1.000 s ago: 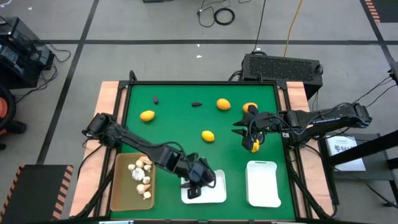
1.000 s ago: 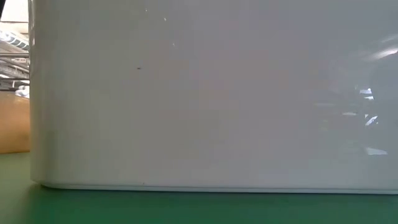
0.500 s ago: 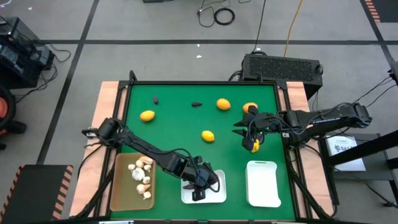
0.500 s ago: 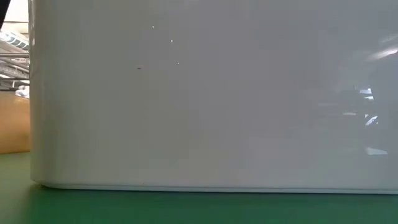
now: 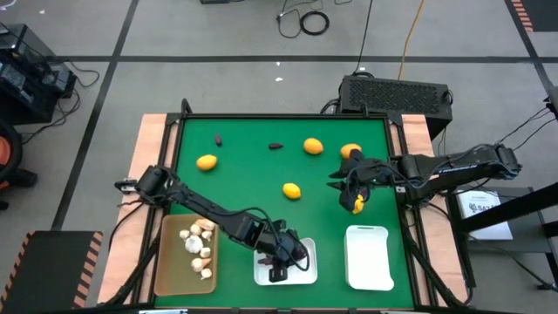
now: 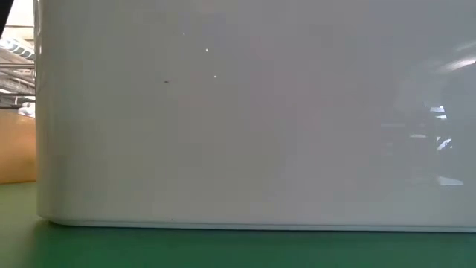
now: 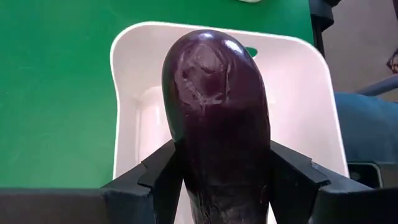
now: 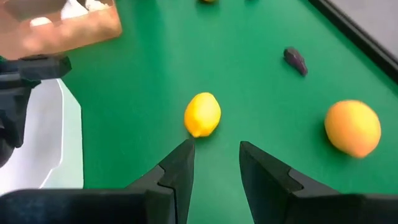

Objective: Sort produce into baskets
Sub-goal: Put the eggplant into the left white bin

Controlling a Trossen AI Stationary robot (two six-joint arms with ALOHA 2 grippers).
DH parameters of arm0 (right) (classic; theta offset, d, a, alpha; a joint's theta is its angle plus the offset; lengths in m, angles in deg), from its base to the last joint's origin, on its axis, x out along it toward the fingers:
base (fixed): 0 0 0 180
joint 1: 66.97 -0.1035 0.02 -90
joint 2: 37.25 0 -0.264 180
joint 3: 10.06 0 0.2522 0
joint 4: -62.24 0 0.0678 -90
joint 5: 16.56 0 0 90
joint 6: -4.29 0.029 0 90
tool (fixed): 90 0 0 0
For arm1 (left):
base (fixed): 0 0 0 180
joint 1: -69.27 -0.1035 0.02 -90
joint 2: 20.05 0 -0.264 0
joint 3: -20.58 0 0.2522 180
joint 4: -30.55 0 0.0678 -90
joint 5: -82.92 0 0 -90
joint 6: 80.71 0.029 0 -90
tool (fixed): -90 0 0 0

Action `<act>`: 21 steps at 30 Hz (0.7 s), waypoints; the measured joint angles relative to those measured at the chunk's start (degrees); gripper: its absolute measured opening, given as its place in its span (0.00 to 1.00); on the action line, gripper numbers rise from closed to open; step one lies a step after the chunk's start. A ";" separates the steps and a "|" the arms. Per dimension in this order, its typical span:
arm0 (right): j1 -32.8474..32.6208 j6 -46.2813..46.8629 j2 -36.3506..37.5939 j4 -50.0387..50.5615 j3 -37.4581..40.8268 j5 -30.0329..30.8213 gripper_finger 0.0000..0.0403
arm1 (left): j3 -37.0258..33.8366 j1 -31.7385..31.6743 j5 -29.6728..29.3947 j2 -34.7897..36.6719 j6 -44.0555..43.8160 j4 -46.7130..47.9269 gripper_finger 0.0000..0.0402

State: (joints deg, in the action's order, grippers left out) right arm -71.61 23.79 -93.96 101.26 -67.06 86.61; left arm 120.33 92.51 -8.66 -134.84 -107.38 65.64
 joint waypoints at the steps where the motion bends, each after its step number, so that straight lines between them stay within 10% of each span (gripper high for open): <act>1: 0.00 0.63 0.00 0.68 0.00 0.00 0.29 | 0.00 -0.01 0.62 0.00 0.20 0.15 0.49; 12: 0.00 1.93 -0.01 0.38 0.92 0.02 0.29 | 0.00 -0.01 2.86 0.00 0.52 0.27 0.50; 21: 0.00 1.93 -0.12 0.24 0.92 0.02 0.29 | 0.00 -1.69 2.98 0.08 0.49 0.12 0.69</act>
State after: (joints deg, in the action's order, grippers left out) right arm -71.61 25.72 -94.09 101.50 -66.15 86.63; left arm 120.33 90.82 -5.68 -134.75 -106.88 65.76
